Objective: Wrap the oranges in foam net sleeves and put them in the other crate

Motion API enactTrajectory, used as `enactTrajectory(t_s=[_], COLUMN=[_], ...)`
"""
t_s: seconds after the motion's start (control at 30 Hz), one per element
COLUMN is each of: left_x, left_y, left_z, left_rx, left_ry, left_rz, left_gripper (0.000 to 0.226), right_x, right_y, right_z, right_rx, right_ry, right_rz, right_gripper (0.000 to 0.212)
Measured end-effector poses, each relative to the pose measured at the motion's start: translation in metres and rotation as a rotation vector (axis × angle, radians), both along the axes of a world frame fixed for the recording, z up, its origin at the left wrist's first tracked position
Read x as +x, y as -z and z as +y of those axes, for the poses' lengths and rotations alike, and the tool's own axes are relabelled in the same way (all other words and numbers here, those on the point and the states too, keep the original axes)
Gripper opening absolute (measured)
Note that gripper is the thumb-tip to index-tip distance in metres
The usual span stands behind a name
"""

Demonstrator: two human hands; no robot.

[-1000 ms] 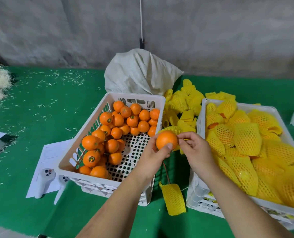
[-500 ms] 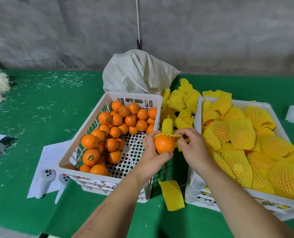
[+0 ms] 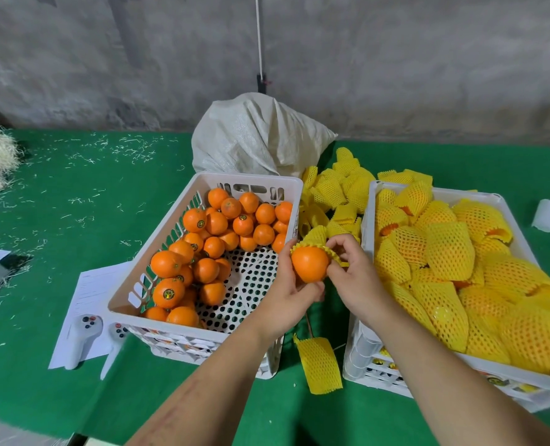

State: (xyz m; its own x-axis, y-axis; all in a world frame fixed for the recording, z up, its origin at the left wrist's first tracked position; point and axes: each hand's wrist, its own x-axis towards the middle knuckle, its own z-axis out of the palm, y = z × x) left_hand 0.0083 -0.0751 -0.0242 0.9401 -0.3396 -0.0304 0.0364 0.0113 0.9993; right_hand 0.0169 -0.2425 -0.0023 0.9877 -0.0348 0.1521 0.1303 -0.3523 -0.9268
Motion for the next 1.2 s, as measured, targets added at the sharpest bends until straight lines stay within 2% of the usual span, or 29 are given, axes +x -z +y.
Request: enactTrajectory(t_s=[0.1, 0.2, 0.33, 0.43, 0.53, 0.6, 0.73, 0.83, 0.9, 1.0, 1.1, 1.13, 1.2], left_x=[0.0, -0.002, -0.004, -0.007, -0.01, -0.011, -0.013, -0.016, -0.019, -0.016, -0.015, -0.015, -0.015], left_y=[0.004, 0.001, -0.001, -0.005, -0.008, -0.008, -0.004, -0.003, -0.002, -0.001, 0.0, 0.0, 0.0], left_z=[0.0, -0.003, -0.001, 0.0, 0.001, 0.002, -0.002, -0.005, -0.005, -0.005, -0.004, -0.003, -0.003], left_rx=[-0.003, 0.042, -0.003, -0.025, -0.075, -0.086, 0.049, 0.316, 0.403, 0.315, 0.224, 0.214, 0.202], left_ry=[-0.074, -0.13, -0.181, -0.221, -0.269, -0.285, -0.333, -0.436, -0.492, -0.442, -0.428, -0.433, -0.433], left_rz=[-0.013, -0.045, -0.098, -0.095, -0.053, -0.056, -0.224, -0.316, -0.342, -0.314, -0.298, -0.304, -0.325], left_gripper=[0.076, 0.071, 0.064, 0.062, 0.067, 0.065, 0.057, 0.072, 0.08, 0.071, 0.063, 0.063, 0.062], right_x=[0.003, 0.004, 0.006, 0.009, 0.009, 0.009, 0.005, 0.001, -0.001, -0.003, -0.006, -0.006, -0.005], right_y=[0.001, 0.003, 0.005, 0.004, 0.002, 0.001, 0.001, 0.0, -0.001, -0.006, -0.008, -0.007, -0.003], right_z=[-0.002, -0.003, -0.004, -0.001, 0.002, 0.002, 0.0, 0.0, 0.0, 0.0, 0.002, 0.003, 0.002], right_rx=[0.088, 0.118, 0.018, -0.137, -0.22, -0.17, -0.051, -0.054, -0.035, 0.055, 0.128, 0.122, 0.067], right_ry=[0.097, 0.165, 0.146, 0.091, 0.1, 0.115, 0.088, 0.039, 0.027, 0.051, 0.016, 0.0, -0.016], right_rz=[-0.027, -0.044, -0.008, 0.043, 0.041, 0.052, 0.088, 0.073, 0.065, 0.076, 0.122, 0.11, 0.034], right_gripper=[0.022, 0.022, 0.037, 0.05, 0.031, 0.023, 0.021, 0.021, 0.025, 0.03, 0.013, 0.008, 0.012])
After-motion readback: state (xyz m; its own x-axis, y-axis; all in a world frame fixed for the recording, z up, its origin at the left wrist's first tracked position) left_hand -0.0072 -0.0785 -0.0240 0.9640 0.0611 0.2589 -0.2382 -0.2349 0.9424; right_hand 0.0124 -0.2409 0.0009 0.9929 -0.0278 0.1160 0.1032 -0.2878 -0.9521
